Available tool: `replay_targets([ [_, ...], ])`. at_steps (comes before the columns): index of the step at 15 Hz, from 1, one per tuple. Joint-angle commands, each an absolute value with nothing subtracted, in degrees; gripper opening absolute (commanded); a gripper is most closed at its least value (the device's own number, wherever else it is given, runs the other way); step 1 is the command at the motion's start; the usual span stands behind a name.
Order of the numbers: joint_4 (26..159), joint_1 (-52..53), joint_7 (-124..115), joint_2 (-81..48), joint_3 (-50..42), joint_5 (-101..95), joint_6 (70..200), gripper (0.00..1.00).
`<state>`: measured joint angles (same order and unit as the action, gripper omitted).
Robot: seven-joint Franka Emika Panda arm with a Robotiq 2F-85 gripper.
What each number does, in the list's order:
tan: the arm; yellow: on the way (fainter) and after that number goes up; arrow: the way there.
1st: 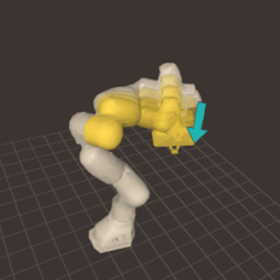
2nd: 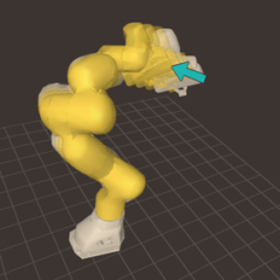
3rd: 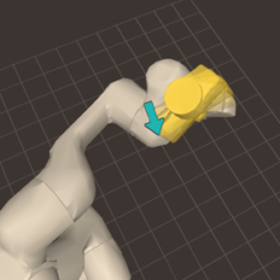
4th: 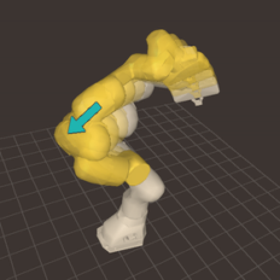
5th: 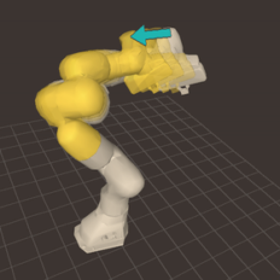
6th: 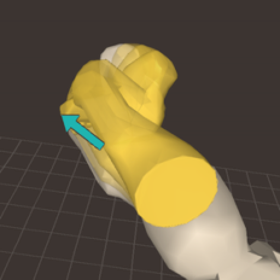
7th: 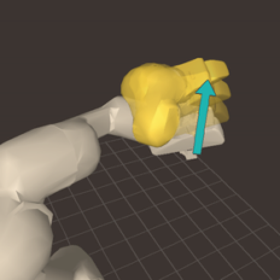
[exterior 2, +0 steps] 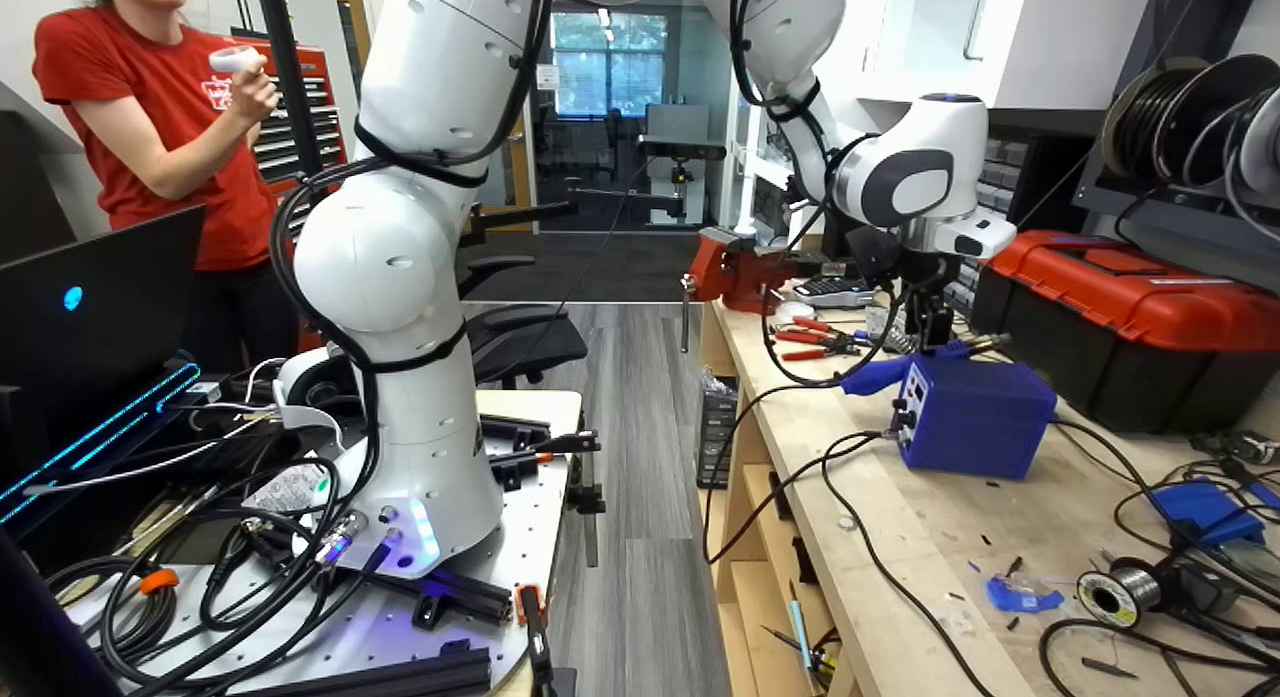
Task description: Take the blue object to your right and position it onto the blue object on your left
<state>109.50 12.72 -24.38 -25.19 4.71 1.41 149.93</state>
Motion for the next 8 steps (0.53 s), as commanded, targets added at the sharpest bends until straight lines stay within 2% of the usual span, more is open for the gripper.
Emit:
replay_targets([
  [1,110.1,13.3,-24.7,-24.5,4.4,3.2,151.4,0.99],
  [8,107.1,14.9,-25.7,-22.8,3.5,1.3,146.9,1.00],
])
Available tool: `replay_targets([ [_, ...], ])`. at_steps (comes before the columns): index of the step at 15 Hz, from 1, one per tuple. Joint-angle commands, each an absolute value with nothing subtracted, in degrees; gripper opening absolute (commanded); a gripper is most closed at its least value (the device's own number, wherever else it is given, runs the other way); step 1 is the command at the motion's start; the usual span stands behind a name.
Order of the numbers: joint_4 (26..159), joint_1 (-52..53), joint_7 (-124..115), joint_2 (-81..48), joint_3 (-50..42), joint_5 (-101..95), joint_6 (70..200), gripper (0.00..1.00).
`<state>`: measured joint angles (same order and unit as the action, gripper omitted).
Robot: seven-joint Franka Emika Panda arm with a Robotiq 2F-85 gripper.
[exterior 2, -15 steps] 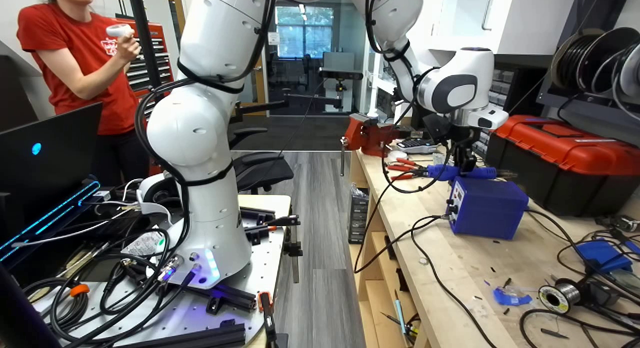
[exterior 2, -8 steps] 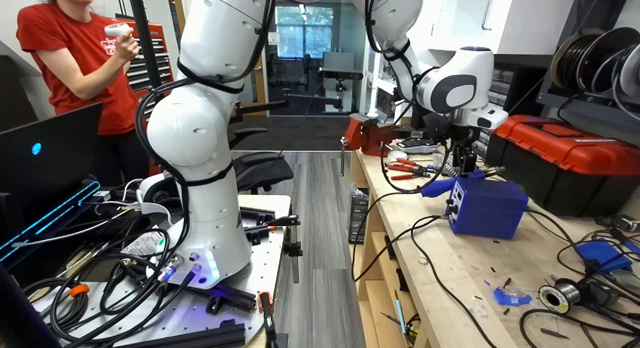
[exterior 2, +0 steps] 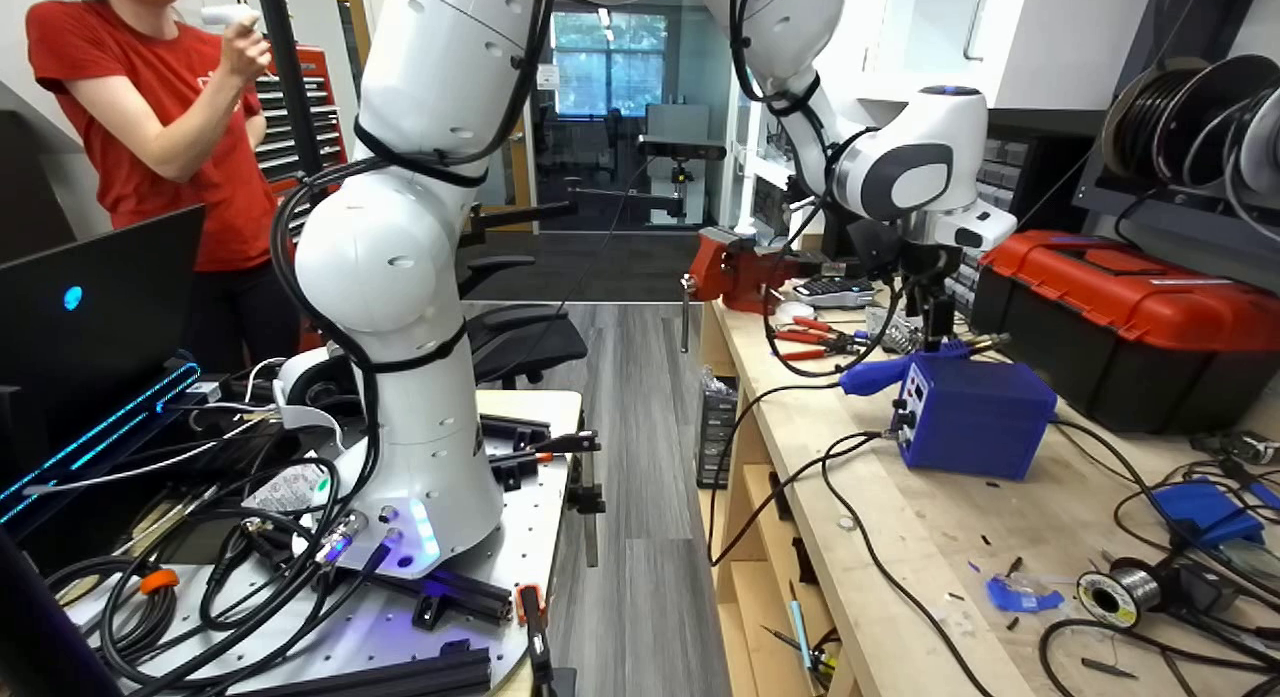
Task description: Take the blue object to your right and position it onto the blue object on your left
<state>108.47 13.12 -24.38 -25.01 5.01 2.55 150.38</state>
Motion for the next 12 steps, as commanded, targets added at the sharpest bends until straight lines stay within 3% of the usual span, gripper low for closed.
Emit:
replay_targets([
  [1,106.3,15.2,-25.5,-22.5,3.5,0.8,145.9,1.00],
  [7,101.3,15.7,-25.6,-21.5,3.5,-2.3,134.6,1.00],
  [12,101.0,15.0,-24.4,-22.8,4.2,-1.3,136.6,1.00],
])
